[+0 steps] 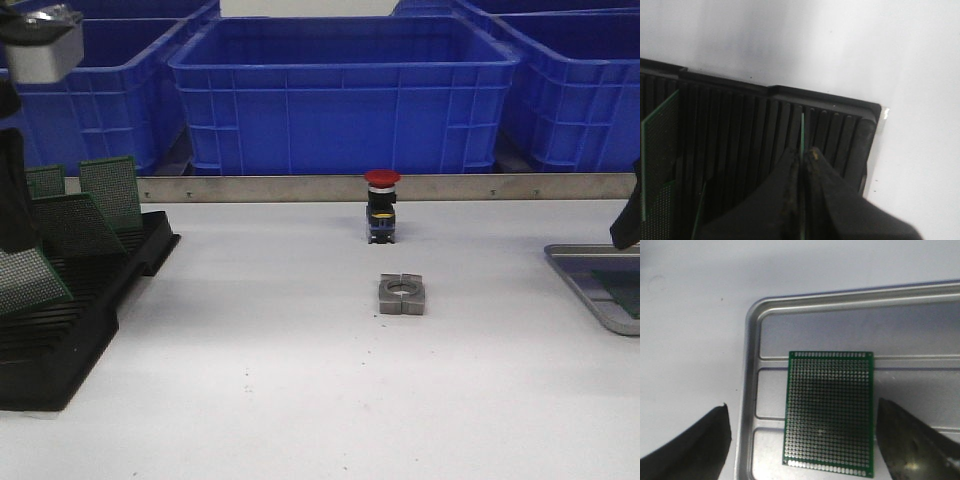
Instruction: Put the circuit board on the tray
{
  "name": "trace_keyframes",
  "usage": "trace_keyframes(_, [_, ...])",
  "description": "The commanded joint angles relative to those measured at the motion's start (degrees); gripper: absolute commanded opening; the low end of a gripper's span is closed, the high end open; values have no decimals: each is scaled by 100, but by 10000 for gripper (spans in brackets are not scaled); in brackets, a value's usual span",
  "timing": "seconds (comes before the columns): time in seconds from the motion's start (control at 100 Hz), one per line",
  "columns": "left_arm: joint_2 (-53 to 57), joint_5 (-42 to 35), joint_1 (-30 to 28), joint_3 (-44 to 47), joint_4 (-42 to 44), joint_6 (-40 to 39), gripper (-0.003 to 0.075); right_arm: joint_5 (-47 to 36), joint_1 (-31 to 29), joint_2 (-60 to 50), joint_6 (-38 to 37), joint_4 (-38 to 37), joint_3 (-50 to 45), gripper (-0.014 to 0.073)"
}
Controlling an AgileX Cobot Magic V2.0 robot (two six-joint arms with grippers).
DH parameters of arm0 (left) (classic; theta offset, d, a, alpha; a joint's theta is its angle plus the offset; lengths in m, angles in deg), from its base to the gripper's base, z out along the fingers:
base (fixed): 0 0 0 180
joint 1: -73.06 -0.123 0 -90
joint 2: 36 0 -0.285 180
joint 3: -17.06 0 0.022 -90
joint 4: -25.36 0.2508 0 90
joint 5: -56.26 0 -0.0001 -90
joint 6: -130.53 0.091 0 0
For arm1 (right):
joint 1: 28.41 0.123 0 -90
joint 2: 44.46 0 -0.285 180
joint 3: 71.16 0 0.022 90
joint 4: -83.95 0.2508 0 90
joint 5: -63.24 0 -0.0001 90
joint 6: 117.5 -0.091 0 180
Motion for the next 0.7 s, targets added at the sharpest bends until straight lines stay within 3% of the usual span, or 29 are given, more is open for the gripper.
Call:
trace_keyframes(0.0, [319, 506, -3, -492, -440, -68, -17, 278, -52, -369, 285, 87, 159, 611])
trace_keyframes(0.21, [387, 1211, -3, -1114, -1713, -68, -17, 1098, 78, -914, 998, 87, 243, 611])
trace_keyframes(0.41, [387, 1306, -3, -1185, -3679, -68, -17, 2886, 658, -1227, 2281, 145, 670, 611])
trace_keyframes(0.54, [387, 1388, -3, -1185, -4209, -68, -17, 4018, 1261, -1227, 2672, 347, 934, 611])
trace_keyframes(0.69, [387, 1479, 52, -1185, -4361, -68, -17, 4036, 2028, -1227, 2730, 726, 968, 611])
